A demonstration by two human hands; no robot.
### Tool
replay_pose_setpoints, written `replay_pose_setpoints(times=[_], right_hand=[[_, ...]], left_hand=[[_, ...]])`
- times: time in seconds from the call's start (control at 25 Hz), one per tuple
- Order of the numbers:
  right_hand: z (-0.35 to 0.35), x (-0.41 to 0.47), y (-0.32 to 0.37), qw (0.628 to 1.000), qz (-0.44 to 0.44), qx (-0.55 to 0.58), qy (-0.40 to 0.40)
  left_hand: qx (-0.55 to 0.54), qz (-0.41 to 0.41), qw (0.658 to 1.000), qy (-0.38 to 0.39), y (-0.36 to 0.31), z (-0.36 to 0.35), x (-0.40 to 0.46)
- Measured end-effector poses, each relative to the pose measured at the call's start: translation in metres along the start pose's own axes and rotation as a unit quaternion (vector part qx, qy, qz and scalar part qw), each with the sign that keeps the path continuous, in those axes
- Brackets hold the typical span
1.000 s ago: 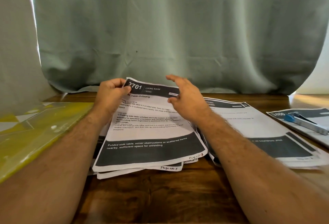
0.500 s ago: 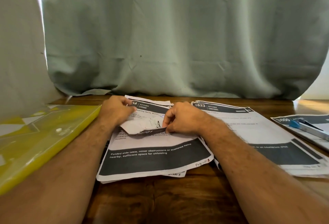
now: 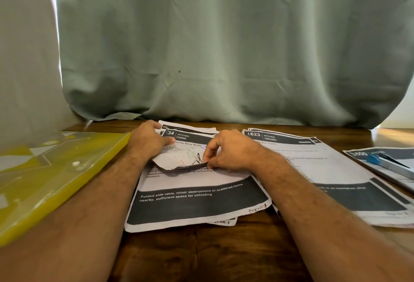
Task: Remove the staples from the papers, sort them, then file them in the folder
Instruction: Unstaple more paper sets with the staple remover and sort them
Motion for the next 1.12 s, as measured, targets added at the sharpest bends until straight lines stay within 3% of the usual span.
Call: replay_pose_setpoints(times=[0.2,0.52,0.76,0.96,1.12], right_hand=[[-0.003,-0.002,0.001,1.000,-0.012,0.024,0.011],[-0.007,0.001,-0.001,0.999,-0.015,0.043,0.021],[-0.007,0.002,0.003,0.999,-0.011,0.034,0.015],[0.017,-0.005,0.013,0.995,0.037,-0.012,-0.088],[0.023,-0.007,0.013,0.991,0.062,0.018,-0.114]], left_hand=[[0.088,0.005,0.991,0.096,0.003,-0.022,0.006],[0.120,0.034,0.988,0.085,0.004,-0.018,0.007],[-0.035,-0.029,0.999,0.020,-0.012,-0.001,0.004],[-0.217,-0.025,0.974,-0.052,-0.006,0.021,-0.001],[-0.271,-0.004,0.958,-0.090,0.002,0.029,-0.003]])
Point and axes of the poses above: each hand's wrist, its own x-axis towards the middle knuckle, its own z-axis out of the back of the hand, y = z × x, the point moved 10 cm from there along x, towards the middle knuckle, and after that the axes turned 10 degrees about y, right-handed, at the moved point
